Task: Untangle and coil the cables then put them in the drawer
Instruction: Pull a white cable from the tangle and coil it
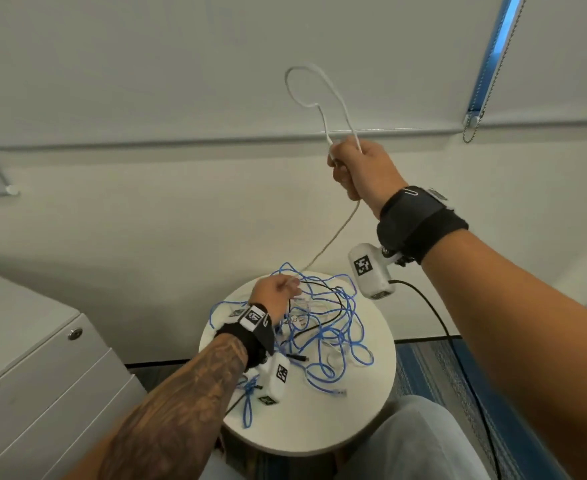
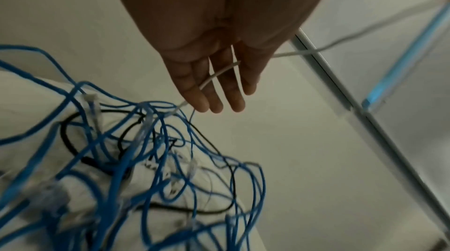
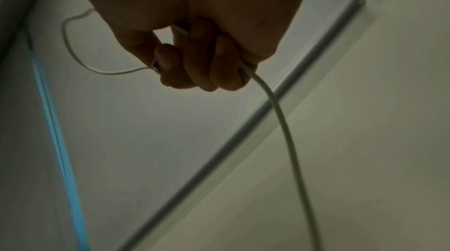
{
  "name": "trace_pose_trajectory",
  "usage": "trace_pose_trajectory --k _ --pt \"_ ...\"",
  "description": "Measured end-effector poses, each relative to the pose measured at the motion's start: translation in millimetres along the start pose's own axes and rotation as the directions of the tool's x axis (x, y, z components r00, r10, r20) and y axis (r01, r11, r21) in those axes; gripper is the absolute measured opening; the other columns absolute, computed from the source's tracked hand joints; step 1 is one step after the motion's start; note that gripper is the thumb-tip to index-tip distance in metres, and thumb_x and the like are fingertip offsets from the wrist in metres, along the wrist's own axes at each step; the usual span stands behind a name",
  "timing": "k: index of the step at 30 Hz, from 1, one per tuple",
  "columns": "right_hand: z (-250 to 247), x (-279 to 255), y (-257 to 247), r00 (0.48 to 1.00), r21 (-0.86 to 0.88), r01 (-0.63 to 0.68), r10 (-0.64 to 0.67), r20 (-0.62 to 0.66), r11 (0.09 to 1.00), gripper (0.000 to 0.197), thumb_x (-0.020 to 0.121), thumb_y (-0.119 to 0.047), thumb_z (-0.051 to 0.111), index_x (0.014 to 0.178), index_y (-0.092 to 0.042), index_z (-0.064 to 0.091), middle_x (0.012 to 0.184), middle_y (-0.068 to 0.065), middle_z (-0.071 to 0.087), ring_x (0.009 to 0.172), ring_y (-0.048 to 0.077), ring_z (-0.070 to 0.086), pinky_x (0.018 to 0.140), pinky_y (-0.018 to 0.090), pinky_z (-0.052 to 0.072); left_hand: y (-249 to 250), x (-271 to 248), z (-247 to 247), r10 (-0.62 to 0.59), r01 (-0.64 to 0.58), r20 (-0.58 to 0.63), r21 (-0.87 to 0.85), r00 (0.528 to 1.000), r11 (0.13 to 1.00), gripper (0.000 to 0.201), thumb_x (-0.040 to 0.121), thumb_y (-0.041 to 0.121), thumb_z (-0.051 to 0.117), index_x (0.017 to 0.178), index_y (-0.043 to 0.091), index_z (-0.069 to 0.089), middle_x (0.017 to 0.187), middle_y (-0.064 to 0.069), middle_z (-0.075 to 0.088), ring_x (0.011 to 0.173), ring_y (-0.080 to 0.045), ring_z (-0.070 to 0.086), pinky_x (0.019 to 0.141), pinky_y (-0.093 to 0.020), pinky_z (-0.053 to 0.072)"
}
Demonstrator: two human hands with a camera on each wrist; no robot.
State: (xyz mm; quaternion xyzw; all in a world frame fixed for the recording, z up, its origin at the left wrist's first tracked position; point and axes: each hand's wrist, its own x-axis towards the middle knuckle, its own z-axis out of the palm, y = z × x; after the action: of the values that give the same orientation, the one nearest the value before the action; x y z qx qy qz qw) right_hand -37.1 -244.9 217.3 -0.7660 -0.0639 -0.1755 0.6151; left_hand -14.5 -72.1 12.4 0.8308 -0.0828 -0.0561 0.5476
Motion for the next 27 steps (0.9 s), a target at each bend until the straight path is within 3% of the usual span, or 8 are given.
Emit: trace_pose_trajectory --k 2,5,8,14,18,22,25,27 --pt "-2.8 -1.6 14.8 0.997 -0.241 0.076 -0.076 0.010 0.967 0.020 0.098 -0.018 0.052 0.083 -0.009 0.062 0.063 0.000 0.055 0.044 0.002 0.043 0.049 0.018 0.035 7.2 6.5 -13.5 0.001 -0.008 -0.061 -0.113 0.998 0.994 0.018 0.098 0.016 0.056 0.104 0.009 0.070 0.090 -0.009 0.075 0.077 -0.008 0.070 0.076 -0.027 0.054" --pt "8.1 -7.3 47.4 0.982 -0.485 0.131 -0.048 0.181 0.865 0.016 0.100 -0.020 0.053 0.087 -0.015 0.062 0.074 -0.005 0.060 0.059 -0.002 0.049 0.062 0.026 0.035 29.8 8.9 -27.7 0.090 -0.098 -0.070 -0.127 0.993 0.987 0.017 0.099 0.015 0.054 0.104 0.008 0.069 0.077 -0.010 0.072 0.059 -0.002 0.068 0.056 -0.014 0.048" --pt "29.5 -18.8 76.9 0.948 -0.631 0.190 0.027 0.318 0.752 0.014 0.103 -0.026 0.047 0.092 -0.021 0.055 0.086 0.001 0.061 0.075 0.019 0.053 0.067 0.031 0.035 49.1 8.2 -31.7 0.213 -0.216 -0.041 -0.122 0.976 0.969 0.019 0.099 0.012 0.053 0.107 0.008 0.069 0.068 -0.014 0.066 0.052 -0.004 0.061 0.052 -0.009 0.042" --pt "43.3 -22.9 75.1 0.963 -0.560 0.155 0.002 0.270 0.814 0.025 0.106 -0.028 0.040 0.093 -0.010 0.051 0.079 0.004 0.055 0.074 0.026 0.048 0.065 0.035 0.034 57.3 14.9 -43.3 0.259 -0.260 -0.030 -0.076 0.965 0.963 0.016 0.096 0.021 0.059 0.093 0.013 0.073 0.066 -0.009 0.069 0.058 -0.009 0.059 0.057 -0.014 0.041" --pt "37.1 -12.2 47.2 0.979 -0.405 0.204 -0.196 0.062 0.891 0.033 0.098 -0.033 0.044 0.083 -0.003 0.051 0.073 0.007 0.049 0.071 0.026 0.046 0.068 0.040 0.038 27.9 18.9 -43.4 0.167 -0.168 0.047 0.022 0.985 0.985 0.015 0.094 0.019 0.062 0.086 0.013 0.073 0.072 0.001 0.072 0.065 -0.003 0.062 0.066 -0.017 0.045" --pt "22.1 0.4 16.9 0.967 -0.124 0.188 -0.206 -0.151 0.974 0.025 0.092 -0.030 0.045 0.071 -0.017 0.049 0.067 -0.005 0.045 0.061 0.011 0.039 0.060 0.028 0.032 -7.1 13.7 -37.9 0.055 -0.062 0.087 0.085 0.995 0.994 0.021 0.096 0.017 0.060 0.089 0.003 0.073 0.086 -0.002 0.074 0.070 0.005 0.061 0.071 -0.018 0.045" --pt "11.5 -2.0 21.5 0.969 -0.315 0.185 -0.226 -0.100 0.931 0.032 0.095 -0.033 0.047 0.080 -0.004 0.052 0.071 0.002 0.046 0.068 0.016 0.041 0.065 0.034 0.034 -9.6 7.5 -35.4 0.000 -0.002 0.072 0.020 0.997 1.000 0.015 0.095 0.018 0.061 0.095 0.008 0.072 0.100 -0.008 0.074 0.087 -0.008 0.064 0.083 -0.027 0.049" --pt "7.1 -10.1 31.7 0.987 -0.430 0.142 -0.159 -0.003 0.891 0.037 0.095 -0.038 0.049 0.082 -0.003 0.055 0.069 0.003 0.048 0.065 0.015 0.043 0.063 0.034 0.035 -2.4 -1.0 -35.3 0.009 -0.011 0.061 0.021 0.998 1.000 0.028 0.092 0.022 0.066 0.118 0.012 0.065 0.117 -0.002 0.066 0.104 -0.012 0.059 0.090 -0.027 0.045"
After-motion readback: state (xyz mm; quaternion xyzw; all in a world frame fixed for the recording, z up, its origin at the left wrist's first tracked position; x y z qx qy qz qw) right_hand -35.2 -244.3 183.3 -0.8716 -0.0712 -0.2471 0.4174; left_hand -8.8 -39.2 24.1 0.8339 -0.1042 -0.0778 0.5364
